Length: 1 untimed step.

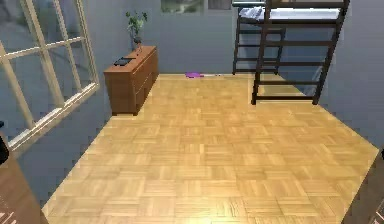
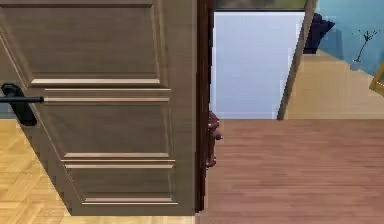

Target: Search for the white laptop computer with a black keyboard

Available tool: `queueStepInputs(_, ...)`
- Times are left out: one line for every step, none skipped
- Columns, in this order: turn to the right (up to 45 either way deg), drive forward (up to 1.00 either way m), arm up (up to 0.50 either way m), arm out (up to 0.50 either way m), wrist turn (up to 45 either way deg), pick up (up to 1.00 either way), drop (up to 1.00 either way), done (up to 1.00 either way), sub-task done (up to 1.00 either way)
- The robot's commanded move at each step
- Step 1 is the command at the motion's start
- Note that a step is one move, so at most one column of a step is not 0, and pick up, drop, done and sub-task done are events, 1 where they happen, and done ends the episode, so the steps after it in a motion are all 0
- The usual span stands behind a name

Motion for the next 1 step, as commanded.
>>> queueStepInputs(45.0, 0.0, 0.0, 0.0, 0.0, 0.0, 0.0, 0.0, 0.0)
